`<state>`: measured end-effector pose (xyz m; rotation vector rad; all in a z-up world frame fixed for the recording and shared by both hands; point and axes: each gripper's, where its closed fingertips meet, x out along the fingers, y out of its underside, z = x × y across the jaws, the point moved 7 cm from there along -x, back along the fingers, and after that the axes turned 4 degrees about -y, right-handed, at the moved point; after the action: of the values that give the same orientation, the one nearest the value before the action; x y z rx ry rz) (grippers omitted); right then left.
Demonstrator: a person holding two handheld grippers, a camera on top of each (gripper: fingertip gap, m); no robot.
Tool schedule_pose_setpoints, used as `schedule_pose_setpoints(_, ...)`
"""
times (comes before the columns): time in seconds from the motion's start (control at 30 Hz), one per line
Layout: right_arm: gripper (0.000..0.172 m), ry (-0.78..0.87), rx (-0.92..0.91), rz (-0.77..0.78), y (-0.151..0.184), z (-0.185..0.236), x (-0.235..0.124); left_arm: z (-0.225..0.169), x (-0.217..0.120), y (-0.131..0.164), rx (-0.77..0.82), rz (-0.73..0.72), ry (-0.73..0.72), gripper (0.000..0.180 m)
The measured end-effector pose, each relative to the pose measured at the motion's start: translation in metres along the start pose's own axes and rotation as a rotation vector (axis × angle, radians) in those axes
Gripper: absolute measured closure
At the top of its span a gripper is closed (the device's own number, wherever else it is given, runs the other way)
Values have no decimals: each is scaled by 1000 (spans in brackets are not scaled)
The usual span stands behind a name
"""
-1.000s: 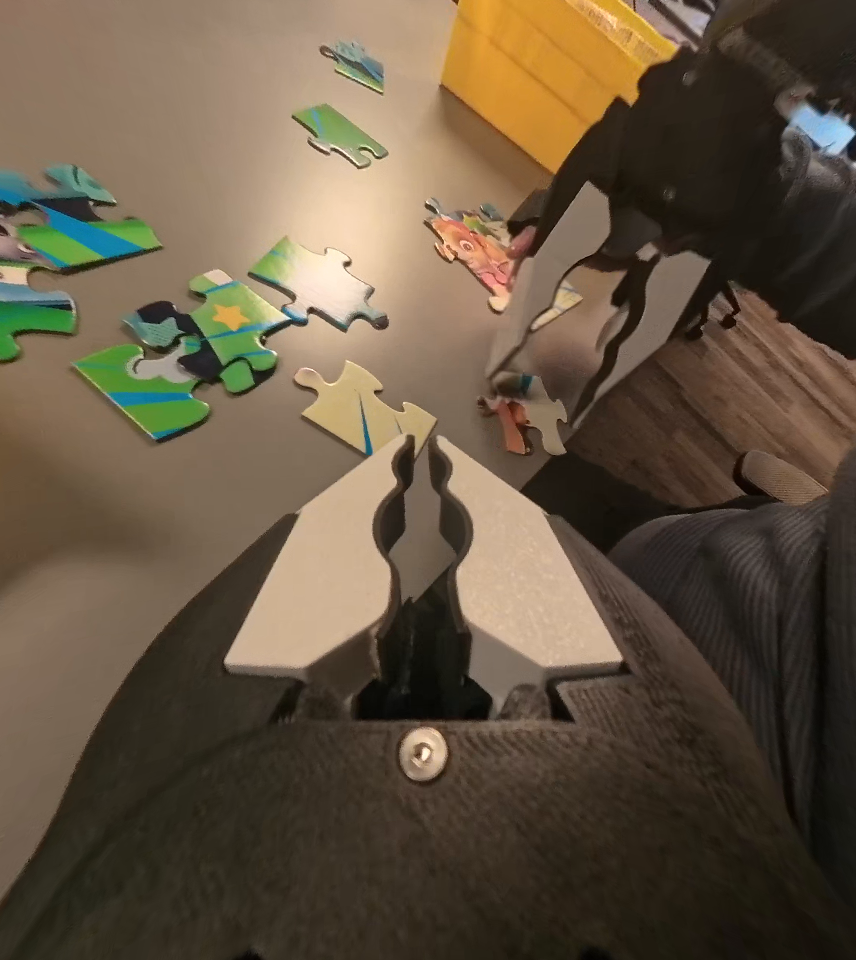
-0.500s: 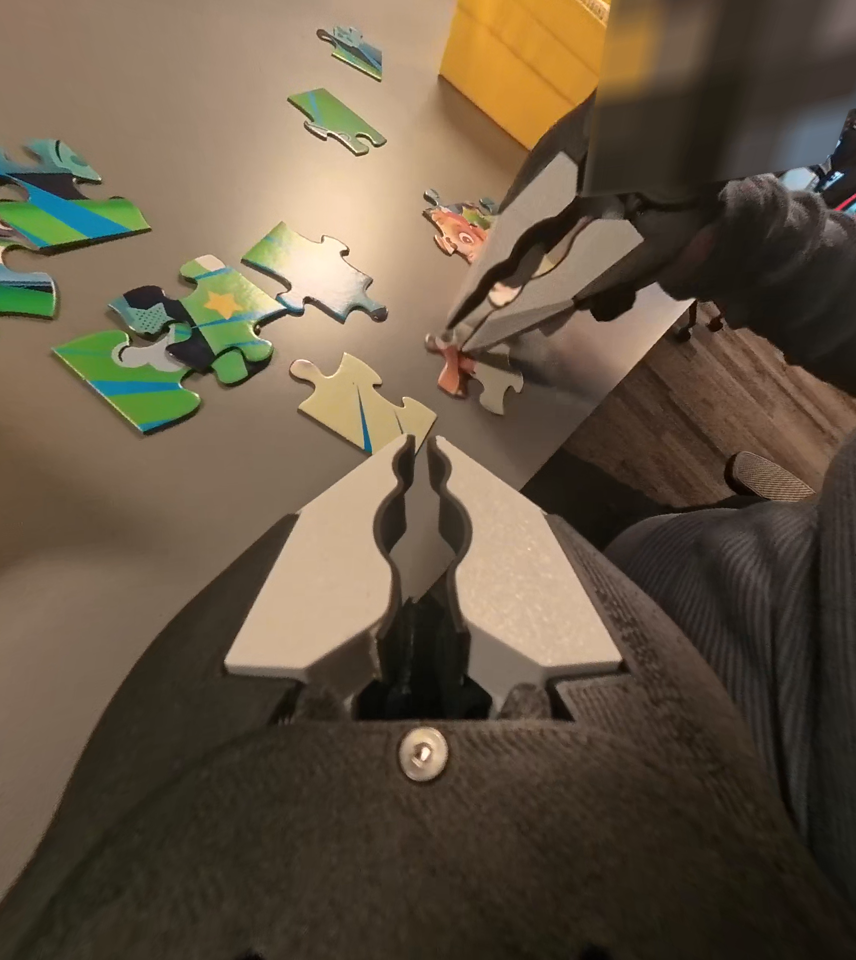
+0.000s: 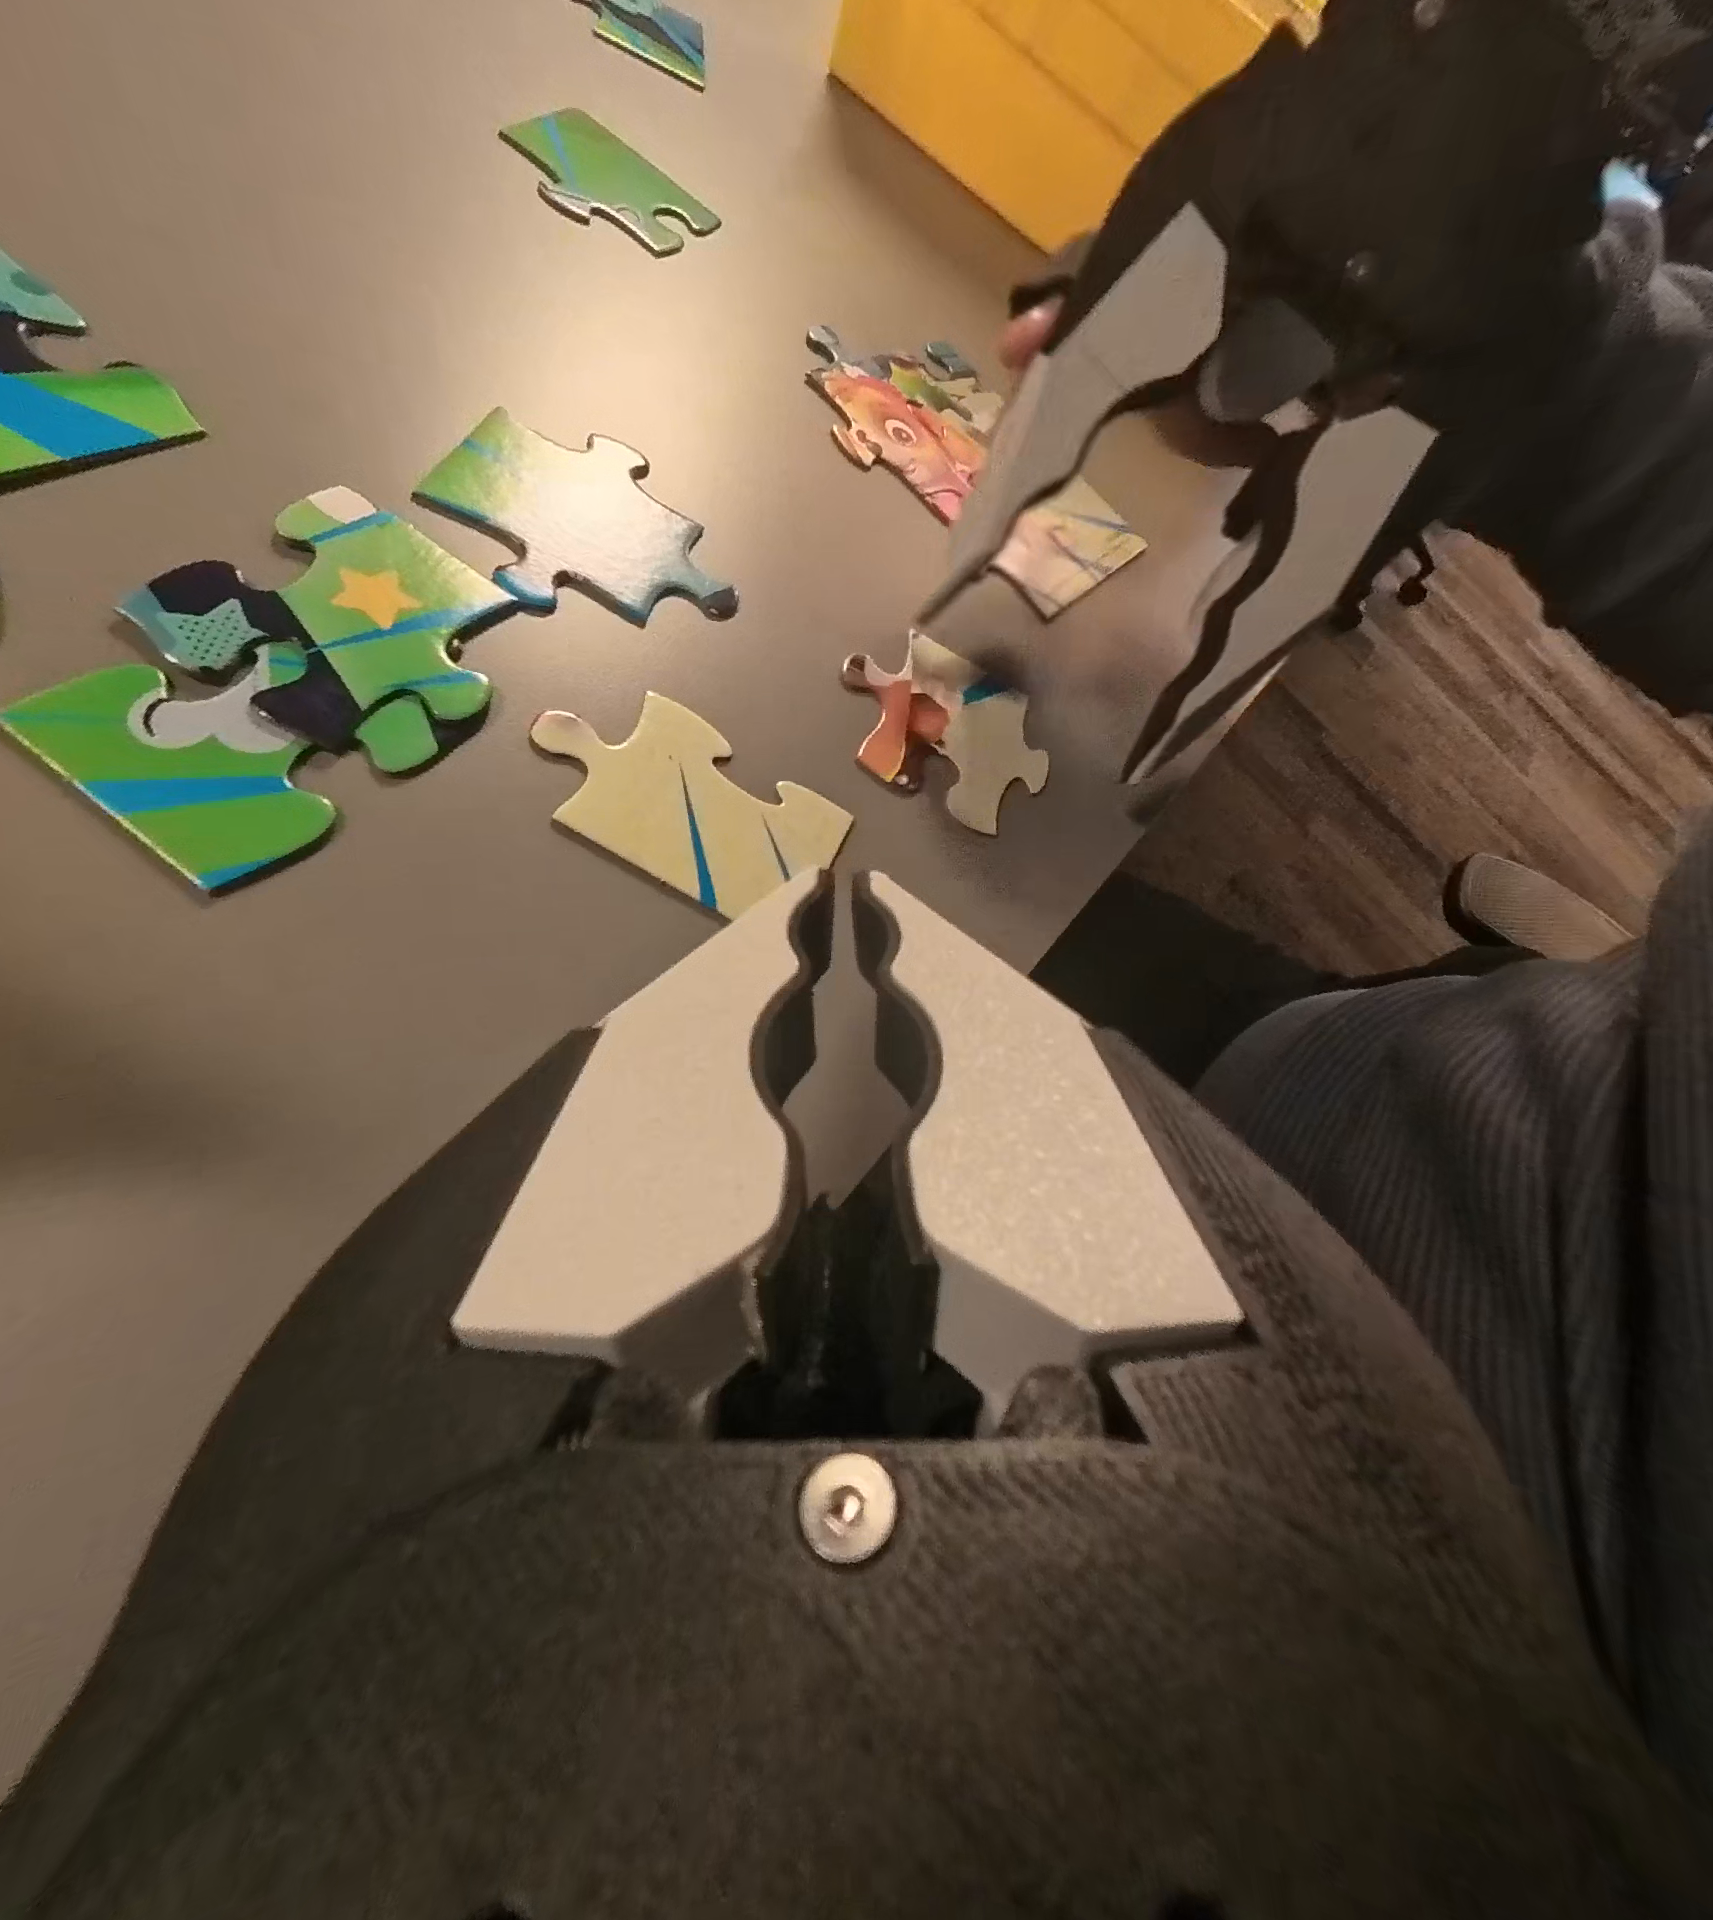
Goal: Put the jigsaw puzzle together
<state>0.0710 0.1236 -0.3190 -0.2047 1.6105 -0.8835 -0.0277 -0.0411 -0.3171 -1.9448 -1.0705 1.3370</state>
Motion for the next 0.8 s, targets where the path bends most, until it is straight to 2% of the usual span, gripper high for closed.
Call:
schedule_pose_setpoints(0.07,94,-7,-31,47,4,-8,7,-1,2,-1,10,8,8,178)
schedule_pose_setpoints(0.1,99,-38,-4,42,4,-11,9,-2,2,-2,15,9,12,178)
schedule_pose_setpoints(0.2,126,-60,79,-2,3,-20,10,-4,1,-3,32,3,10,178)
schedule_pose_setpoints(0.27,146,-8,149,-15,5,-25,8,-4,-1,-2,34,-2,4,178)
schedule_pose_setpoints(0.3,150,18,181,-26,6,-25,8,-3,-2,-2,33,-8,2,179)
schedule_pose_setpoints(0.5,164,235,482,-118,9,-17,9,3,-1,-1,18,-14,10,179)
schedule_pose_setpoints(0.67,168,364,644,-107,15,-9,3,1,4,-6,43,-11,21,179)
schedule_pose_setpoints(0.73,165,387,606,-58,18,-4,-5,1,5,-7,55,-7,16,179)
schedule_pose_setpoints(0.8,164,340,503,-109,10,5,-9,1,5,-7,62,-9,7,179)
